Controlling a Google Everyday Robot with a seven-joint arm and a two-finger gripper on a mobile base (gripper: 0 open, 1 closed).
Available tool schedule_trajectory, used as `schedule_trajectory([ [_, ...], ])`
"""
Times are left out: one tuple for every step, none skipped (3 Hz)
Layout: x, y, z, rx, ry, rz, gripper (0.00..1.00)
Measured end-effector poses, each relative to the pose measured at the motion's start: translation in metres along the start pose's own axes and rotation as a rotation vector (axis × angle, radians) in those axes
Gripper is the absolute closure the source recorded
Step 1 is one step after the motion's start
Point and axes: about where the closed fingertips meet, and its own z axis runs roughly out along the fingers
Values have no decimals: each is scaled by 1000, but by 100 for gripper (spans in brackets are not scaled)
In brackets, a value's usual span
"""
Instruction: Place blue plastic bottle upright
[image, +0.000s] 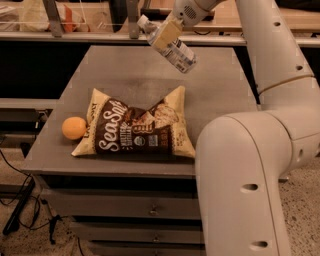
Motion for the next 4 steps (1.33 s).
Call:
schedule_trajectory([
  [14,-5,-1,-1,-40,27,100],
  [33,-11,-1,1,-59,53,100],
  [49,-18,-2,9,-97,75,100],
  [72,-37,-22,67,-176,110,100],
])
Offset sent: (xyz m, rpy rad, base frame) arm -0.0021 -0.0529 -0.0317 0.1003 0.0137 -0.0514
